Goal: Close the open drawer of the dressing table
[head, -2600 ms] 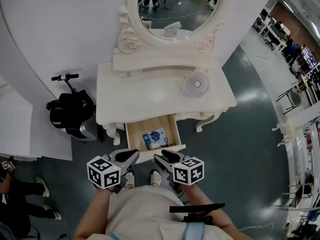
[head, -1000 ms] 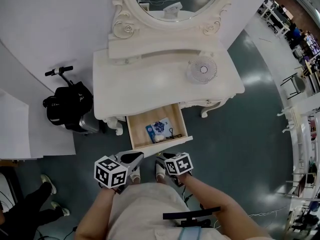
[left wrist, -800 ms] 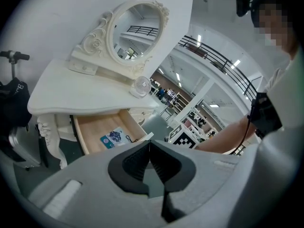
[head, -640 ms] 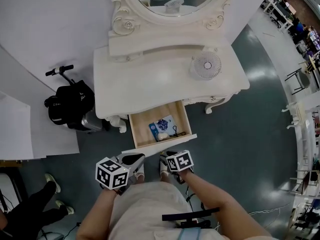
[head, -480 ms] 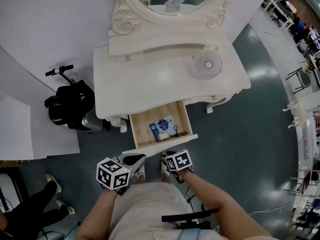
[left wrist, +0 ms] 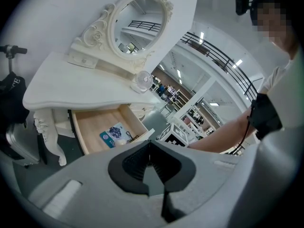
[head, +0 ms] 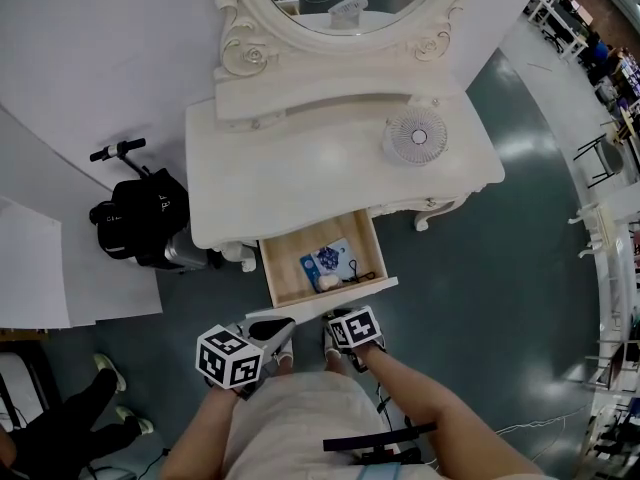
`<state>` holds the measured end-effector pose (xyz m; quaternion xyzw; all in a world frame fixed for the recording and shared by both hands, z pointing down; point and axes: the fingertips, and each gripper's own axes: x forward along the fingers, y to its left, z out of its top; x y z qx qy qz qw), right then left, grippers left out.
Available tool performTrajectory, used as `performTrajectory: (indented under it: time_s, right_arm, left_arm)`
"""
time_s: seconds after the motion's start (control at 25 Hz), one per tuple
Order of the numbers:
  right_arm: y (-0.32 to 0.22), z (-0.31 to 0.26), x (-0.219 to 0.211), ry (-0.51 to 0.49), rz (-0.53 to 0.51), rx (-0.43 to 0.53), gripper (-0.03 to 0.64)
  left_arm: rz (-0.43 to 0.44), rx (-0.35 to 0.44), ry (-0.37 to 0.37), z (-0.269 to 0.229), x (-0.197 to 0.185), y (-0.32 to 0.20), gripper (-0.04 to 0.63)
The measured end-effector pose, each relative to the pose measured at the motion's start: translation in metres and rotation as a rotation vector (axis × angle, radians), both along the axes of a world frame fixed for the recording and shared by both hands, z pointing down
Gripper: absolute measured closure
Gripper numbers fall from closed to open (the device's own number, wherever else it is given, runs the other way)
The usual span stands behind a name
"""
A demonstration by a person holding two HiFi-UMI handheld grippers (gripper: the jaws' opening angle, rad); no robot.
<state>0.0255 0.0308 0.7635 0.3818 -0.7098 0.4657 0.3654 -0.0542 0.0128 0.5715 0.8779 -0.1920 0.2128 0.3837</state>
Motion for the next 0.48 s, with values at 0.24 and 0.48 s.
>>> performTrajectory:
  time_s: [0.24,0.48]
  right_arm:
    - [-0.0041,0.0043,0.0003,0.035,-0.018,-0.003,0.543]
    - [-0.0048,0.0044,-0.0001,0.031,-0.028,-0.001,0.548]
  left_arm:
    - [-0.002,-0.001,0.0,0.001,0.0015,-0.0058,0.586]
    - [-0.011,-0.002,0.002,-0.0005,-0.0002,-0.0105,0.584]
